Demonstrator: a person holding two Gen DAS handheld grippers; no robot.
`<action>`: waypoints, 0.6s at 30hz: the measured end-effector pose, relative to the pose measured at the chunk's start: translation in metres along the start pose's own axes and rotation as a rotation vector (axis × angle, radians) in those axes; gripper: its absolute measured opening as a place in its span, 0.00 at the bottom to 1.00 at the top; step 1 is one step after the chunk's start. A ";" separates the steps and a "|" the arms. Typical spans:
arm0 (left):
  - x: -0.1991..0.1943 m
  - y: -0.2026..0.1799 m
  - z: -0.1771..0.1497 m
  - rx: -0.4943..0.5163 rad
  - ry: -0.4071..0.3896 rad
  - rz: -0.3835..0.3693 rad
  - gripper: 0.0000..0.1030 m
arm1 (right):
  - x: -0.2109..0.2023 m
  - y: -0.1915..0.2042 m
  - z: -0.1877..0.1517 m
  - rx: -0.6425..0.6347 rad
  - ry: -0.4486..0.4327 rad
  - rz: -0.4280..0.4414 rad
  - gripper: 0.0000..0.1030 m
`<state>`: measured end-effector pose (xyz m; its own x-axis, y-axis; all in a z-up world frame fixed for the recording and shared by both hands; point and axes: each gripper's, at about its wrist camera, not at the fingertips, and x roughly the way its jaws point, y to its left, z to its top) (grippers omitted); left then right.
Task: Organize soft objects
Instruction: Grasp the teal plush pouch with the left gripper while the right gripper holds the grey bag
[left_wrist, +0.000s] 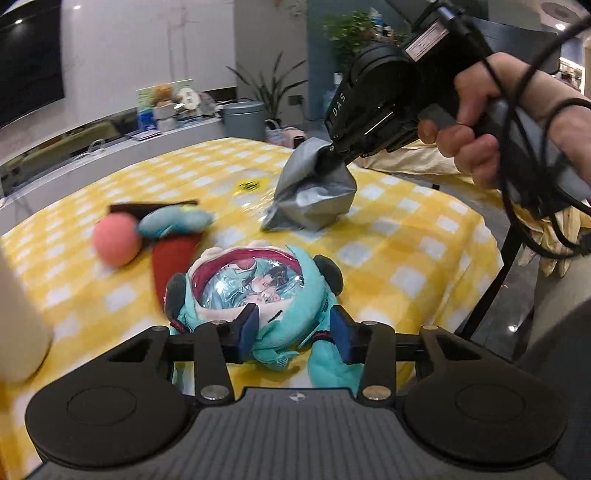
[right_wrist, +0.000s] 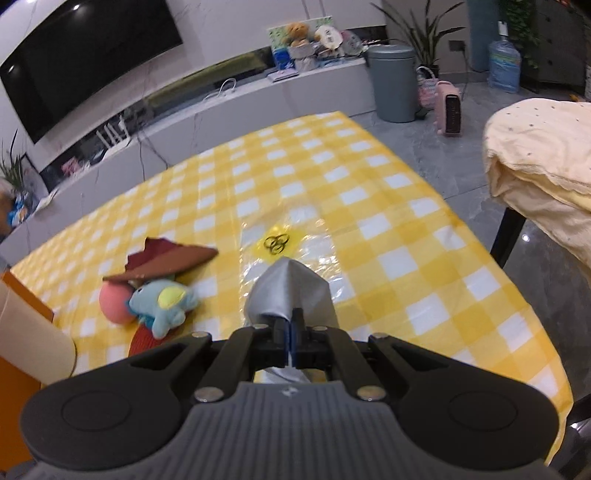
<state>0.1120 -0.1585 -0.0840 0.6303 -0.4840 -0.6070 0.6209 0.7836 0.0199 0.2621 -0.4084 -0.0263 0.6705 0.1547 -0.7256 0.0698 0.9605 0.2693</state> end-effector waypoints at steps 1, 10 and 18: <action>-0.005 0.001 -0.003 -0.011 0.000 0.013 0.49 | 0.001 0.002 -0.001 -0.006 0.006 0.002 0.00; -0.036 0.010 -0.001 -0.071 -0.155 0.056 0.90 | 0.005 0.006 -0.004 -0.011 0.026 -0.007 0.00; -0.036 0.041 -0.007 -0.169 -0.136 0.064 1.00 | 0.005 0.007 -0.004 -0.010 0.026 -0.004 0.01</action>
<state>0.1120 -0.1063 -0.0668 0.7299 -0.4705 -0.4959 0.4980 0.8629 -0.0856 0.2626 -0.3999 -0.0306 0.6506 0.1566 -0.7431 0.0653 0.9633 0.2602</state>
